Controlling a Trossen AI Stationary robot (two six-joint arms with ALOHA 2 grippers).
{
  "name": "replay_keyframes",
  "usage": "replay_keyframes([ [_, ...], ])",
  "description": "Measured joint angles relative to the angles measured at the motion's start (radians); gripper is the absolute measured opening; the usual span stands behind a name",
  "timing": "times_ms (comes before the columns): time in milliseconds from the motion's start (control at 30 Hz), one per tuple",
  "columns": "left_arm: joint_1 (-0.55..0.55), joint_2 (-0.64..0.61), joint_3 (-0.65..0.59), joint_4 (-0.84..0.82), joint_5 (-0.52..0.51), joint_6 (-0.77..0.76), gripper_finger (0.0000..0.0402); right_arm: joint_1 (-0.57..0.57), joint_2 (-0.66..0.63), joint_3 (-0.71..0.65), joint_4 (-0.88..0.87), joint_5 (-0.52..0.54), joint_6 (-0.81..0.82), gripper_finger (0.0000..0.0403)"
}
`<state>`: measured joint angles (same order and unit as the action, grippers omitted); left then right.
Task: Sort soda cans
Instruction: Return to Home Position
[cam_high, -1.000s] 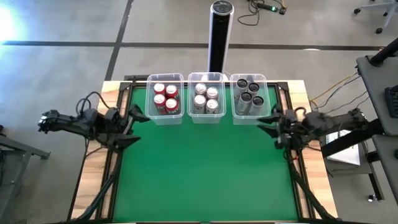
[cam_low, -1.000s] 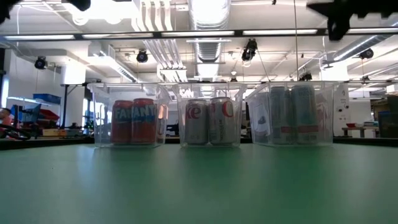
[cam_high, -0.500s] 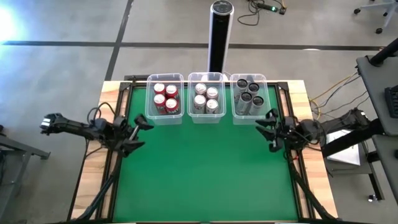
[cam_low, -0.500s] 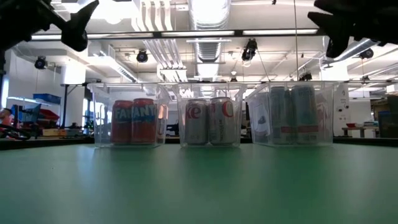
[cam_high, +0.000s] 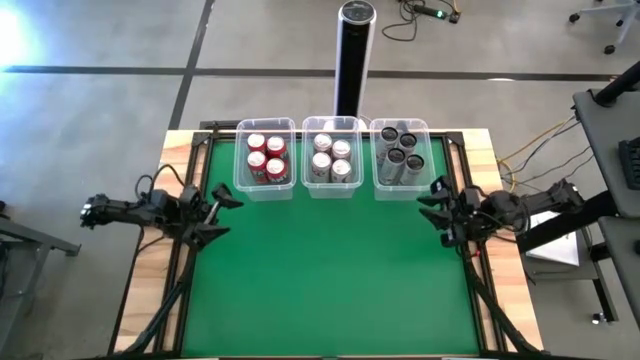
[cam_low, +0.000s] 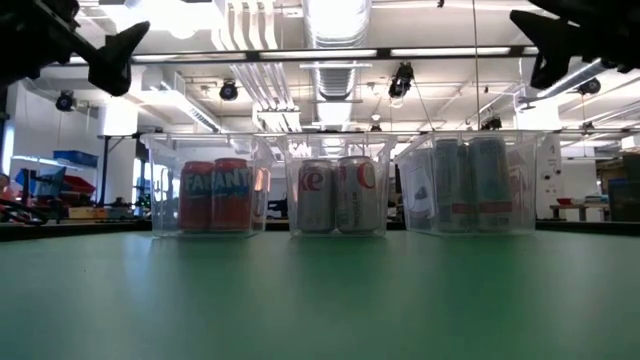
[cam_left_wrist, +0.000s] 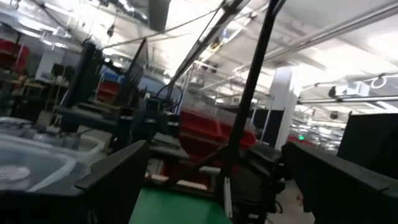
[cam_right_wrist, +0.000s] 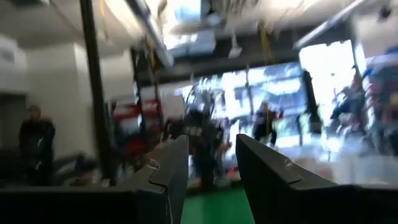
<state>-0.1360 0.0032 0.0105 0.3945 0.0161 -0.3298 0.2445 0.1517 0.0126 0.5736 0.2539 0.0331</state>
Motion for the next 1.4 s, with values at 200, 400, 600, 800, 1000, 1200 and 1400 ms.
replay_keyframes([
  [200, 0.004, -0.003, 0.0, -0.019, -0.004, 0.029, 0.0367, 0.022, -0.028, 0.0, -0.083, -0.012, -0.024, 0.013],
  [400, 0.004, -0.001, 0.0, -0.076, 0.053, 0.006, 0.0367, 0.024, -0.069, -0.001, -0.089, 0.022, -0.057, 0.0115],
  [600, 0.005, 0.019, 0.0, -0.194, -0.002, -0.008, 0.0367, 0.047, -0.089, -0.001, -0.116, 0.074, -0.138, 0.01],
  [800, 0.005, 0.052, 0.001, -0.222, -0.004, -0.009, 0.0367, 0.057, -0.149, -0.002, -0.135, 0.084, -0.151, 0.009],
  [1000, 0.005, 0.081, 0.009, -0.22, -0.006, -0.009, 0.0367, 0.059, -0.151, -0.002, -0.24, 0.064, -0.113, 0.0081],
  [1200, 0.005, 0.104, 0.009, -0.225, -0.007, -0.009, 0.0367, 0.059, -0.142, -0.002, -0.346, 0.087, -0.03, 0.007],
  [1400, 0.005, 0.122, 0.009, -0.225, -0.007, -0.008, 0.0367, 0.059, -0.139, -0.002, -0.494, -0.073, 0.206, 0.0072],
])
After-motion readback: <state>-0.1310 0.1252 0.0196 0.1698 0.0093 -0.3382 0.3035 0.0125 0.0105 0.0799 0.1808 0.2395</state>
